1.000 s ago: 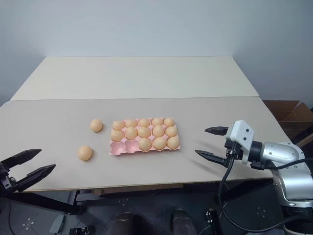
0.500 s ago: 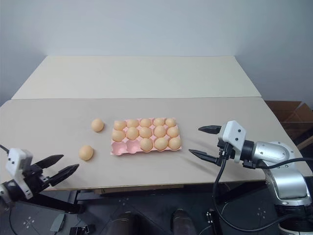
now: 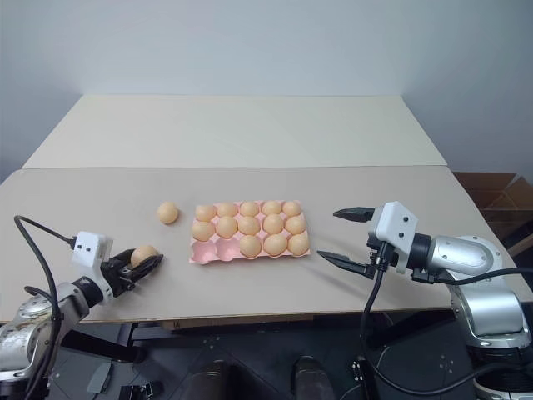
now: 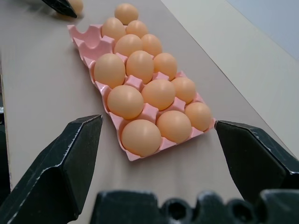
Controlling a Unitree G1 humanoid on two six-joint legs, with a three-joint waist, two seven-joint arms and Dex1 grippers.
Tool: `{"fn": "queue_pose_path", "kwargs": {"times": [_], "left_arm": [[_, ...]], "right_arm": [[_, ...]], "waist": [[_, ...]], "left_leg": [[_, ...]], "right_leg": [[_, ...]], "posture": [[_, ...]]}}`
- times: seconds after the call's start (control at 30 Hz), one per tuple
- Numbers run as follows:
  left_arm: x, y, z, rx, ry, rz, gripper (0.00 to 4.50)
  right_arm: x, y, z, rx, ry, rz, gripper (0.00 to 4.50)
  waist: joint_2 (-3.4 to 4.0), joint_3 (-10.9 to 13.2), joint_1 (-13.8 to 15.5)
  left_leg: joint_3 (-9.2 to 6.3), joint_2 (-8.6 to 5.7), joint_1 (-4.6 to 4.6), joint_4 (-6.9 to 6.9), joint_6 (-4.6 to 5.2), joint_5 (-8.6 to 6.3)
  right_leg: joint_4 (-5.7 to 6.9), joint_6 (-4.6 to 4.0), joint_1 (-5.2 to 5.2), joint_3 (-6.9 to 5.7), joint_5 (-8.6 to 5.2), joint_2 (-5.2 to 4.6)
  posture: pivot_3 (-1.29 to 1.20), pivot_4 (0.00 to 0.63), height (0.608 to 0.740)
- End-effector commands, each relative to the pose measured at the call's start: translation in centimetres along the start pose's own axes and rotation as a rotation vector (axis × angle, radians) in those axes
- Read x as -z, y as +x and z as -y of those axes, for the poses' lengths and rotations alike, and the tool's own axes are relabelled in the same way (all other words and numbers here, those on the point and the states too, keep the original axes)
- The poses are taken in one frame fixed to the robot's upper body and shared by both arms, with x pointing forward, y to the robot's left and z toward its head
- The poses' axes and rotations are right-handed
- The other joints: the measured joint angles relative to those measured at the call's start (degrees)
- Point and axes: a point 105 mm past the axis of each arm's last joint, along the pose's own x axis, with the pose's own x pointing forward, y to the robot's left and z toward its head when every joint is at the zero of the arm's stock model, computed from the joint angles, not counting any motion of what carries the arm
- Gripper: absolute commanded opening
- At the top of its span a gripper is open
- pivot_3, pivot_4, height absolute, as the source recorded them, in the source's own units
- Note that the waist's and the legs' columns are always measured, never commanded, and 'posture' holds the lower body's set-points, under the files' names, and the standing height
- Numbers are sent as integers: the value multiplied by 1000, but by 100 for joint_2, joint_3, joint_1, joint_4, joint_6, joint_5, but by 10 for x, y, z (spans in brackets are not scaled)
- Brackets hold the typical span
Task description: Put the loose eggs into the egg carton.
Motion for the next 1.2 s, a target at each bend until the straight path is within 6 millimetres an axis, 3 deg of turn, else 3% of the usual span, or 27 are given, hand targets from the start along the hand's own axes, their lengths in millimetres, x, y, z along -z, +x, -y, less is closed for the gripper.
{"fn": "queue_pose_path", "kwargs": {"times": [0.03,0.13,0.33,0.5,0.67,0.77,0.93,1.07,1.17,1.2], "left_arm": [[-6,-1,3,14,53,21,1998],[-24,-4,11,68,130,78,1998],[-63,6,56,303,241,186,1998],[-65,24,105,549,264,182,1998],[-60,39,128,652,282,147,1998],[-58,44,129,661,309,125,2678],[-67,41,126,645,350,160,4325],[-92,26,110,578,376,256,4480],[-103,11,84,489,365,285,4480],[-103,1,67,436,371,278,4480]], "right_arm": [[-12,-4,4,32,-59,23,4500],[-12,-3,3,42,-58,26,4500],[-11,1,0,48,-53,29,4500],[-12,2,0,59,-50,31,4500],[-13,3,-4,61,-45,28,4500],[-13,1,-5,69,-43,25,4500],[-15,-1,-5,89,-45,23,4500],[-16,-2,-5,93,-46,26,4500],[-16,-2,-6,86,-42,29,4500],[-16,-1,-7,76,-41,30,4500]], "waist": [[0,0,0],[0,0,2],[0,0,65],[0,0,66],[-1,0,47],[-1,0,40],[-1,0,32],[-1,1,21],[-1,0,1],[-1,0,-12]], "left_leg": [[1,-1,0,0,0,0],[1,-1,-3,0,0,0],[-2,-4,-11,0,0,0],[0,-10,-10,2,0,0],[-3,-9,-13,2,1,0],[-7,-6,-12,2,1,0],[-7,-8,-11,2,1,1],[-7,-6,-14,2,1,1],[-8,-3,-12,2,1,0],[-7,-3,-10,2,1,0]], "right_leg": [[0,0,0,0,0,-1],[-2,0,-2,0,0,-1],[-5,0,-5,-4,0,-4],[-8,5,0,1,2,-5],[-9,8,-3,1,3,2],[-6,8,-2,-1,2,7],[-6,9,-1,1,2,4],[-7,9,-3,0,3,5],[-6,9,-3,0,2,6],[-6,9,-2,0,2,6]], "posture": [[0,150,740],[0,150,740],[0,150,740],[0,150,740],[0,150,740],[0,150,740],[0,150,740],[0,150,740],[0,150,740],[0,150,740]]}}
